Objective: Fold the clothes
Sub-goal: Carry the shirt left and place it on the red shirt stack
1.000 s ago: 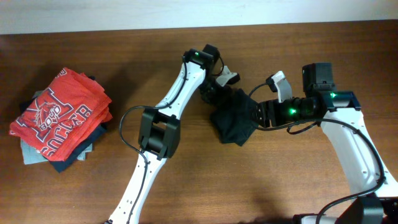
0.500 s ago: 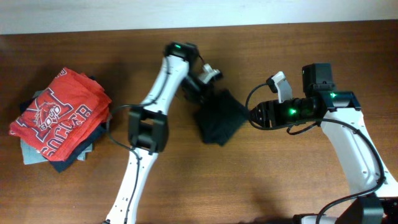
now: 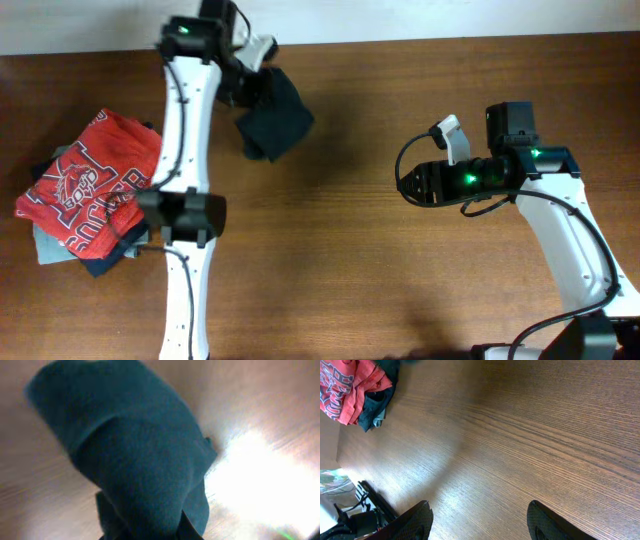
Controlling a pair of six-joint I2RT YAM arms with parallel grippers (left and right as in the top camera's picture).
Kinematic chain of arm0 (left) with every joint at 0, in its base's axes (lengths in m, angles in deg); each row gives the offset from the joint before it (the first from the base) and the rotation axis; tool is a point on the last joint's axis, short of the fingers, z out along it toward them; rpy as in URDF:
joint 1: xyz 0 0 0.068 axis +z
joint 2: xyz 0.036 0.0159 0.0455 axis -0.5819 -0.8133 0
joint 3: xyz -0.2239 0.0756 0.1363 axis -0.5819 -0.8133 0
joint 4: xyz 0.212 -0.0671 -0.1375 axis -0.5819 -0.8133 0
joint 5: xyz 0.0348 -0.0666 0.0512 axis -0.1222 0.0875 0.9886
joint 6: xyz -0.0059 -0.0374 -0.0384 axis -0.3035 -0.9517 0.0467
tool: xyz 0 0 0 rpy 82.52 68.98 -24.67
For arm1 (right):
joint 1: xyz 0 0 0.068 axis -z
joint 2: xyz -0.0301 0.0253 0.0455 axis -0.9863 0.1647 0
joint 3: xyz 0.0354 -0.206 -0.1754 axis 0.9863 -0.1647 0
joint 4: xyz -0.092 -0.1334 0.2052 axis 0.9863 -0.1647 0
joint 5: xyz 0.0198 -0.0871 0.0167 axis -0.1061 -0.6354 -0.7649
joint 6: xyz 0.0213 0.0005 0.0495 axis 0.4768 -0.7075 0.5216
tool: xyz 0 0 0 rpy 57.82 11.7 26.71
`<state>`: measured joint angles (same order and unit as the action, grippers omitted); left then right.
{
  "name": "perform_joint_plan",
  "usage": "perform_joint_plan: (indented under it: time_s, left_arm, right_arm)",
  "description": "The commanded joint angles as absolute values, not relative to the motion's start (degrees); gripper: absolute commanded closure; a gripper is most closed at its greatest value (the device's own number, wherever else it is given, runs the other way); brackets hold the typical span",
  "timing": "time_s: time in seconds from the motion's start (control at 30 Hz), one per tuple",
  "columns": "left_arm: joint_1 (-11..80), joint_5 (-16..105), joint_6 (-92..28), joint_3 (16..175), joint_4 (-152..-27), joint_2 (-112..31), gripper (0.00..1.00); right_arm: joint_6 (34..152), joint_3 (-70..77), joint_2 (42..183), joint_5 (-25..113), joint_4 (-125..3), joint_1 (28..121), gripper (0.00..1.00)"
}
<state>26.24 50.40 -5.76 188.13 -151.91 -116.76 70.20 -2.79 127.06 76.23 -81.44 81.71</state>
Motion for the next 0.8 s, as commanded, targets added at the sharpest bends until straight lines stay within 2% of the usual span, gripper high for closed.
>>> perform_joint_plan:
  time_s: [0.0, 0.27, 0.5, 0.77]
  left_arm:
    - [26.02, 60.25, -11.22, 189.85, -152.13, -107.49, 0.99]
    - [26.92, 74.7, -24.07, 189.85, -152.13, -94.22, 0.99]
    - [26.48, 78.92, -21.97, 188.59, -152.13, -84.74, 0.99]
    - [26.48, 86.61, -22.5, 166.71, -152.13, -66.57, 0.99]
  right_arm:
    - [70.92, -2.97, 125.99, 76.16, -81.26, 81.77, 0.35]
    - [71.99, -2.97, 125.99, 76.16, -81.26, 81.77, 0.35]
    - [73.48, -2.97, 125.99, 76.16, -81.26, 81.77, 0.35]
    - [73.48, -2.97, 125.99, 76.16, -81.07, 81.77, 0.35]
